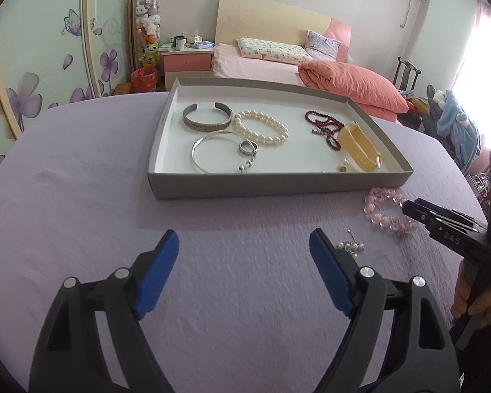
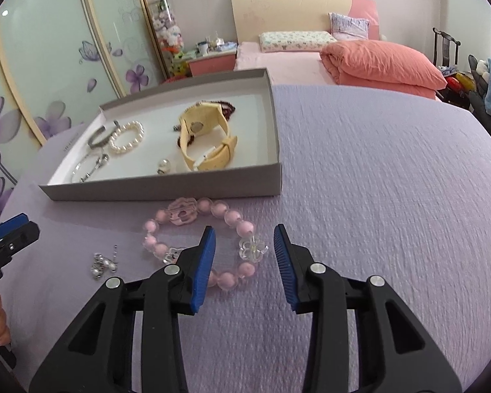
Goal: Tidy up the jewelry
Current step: 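Grasp the pink bead bracelet with the right gripper while the left gripper grasps the silver stud earrings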
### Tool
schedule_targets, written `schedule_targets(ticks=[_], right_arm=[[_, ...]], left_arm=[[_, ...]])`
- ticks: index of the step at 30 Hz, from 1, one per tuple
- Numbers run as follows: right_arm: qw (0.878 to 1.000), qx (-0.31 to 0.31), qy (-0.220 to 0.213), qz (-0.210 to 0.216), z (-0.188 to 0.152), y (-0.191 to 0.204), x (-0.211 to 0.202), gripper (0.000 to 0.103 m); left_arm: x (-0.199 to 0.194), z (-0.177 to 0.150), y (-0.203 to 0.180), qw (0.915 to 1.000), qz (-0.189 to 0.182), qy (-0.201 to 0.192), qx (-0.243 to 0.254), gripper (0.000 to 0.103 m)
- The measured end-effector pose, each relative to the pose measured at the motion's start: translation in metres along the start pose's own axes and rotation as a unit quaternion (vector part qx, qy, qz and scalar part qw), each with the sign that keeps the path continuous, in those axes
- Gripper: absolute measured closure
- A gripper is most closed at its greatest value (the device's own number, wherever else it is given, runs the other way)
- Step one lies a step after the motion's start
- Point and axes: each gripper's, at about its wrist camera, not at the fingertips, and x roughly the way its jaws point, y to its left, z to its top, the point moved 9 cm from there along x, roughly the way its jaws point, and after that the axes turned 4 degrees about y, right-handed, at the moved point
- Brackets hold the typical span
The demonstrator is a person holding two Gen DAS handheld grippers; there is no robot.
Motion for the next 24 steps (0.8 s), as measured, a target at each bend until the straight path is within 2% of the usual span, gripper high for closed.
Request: schedule_targets(ticks=[10, 13, 17, 20, 24], right_arm=[[0.999, -0.031, 0.004, -0.022, 0.003, 0.007, 0.006, 0.065], [0.999, -0.031, 0.004, -0.032, 0.004, 0.004, 0.006, 0.082], [0.999, -0.026, 0.005, -0.024, -0.001, 0.001, 0.002, 0.084], [1.000, 0.002, 0.003, -0.004, -0.006, -0.004, -0.007, 0.085], [0.999, 0.025, -0.022, 0.019, -0.003, -0.009, -0.029, 0.085]], left_arm=[[0.010, -0.005, -0.017, 0.9997, -0.008, 0.012, 0.018, 0.021], [0.013, -0.006, -0.023, 0.9996, -0.011, 0.016, 0.023, 0.021], [0.016, -0.009, -0.036, 0.9990, -0.016, 0.019, 0.036, 0.021], [0.018, -0.012, -0.050, 0.9981, -0.023, 0.023, 0.053, 0.021], [0.027, -0.015, -0.070, 0.9963, -0.023, 0.032, 0.077, 0.021]])
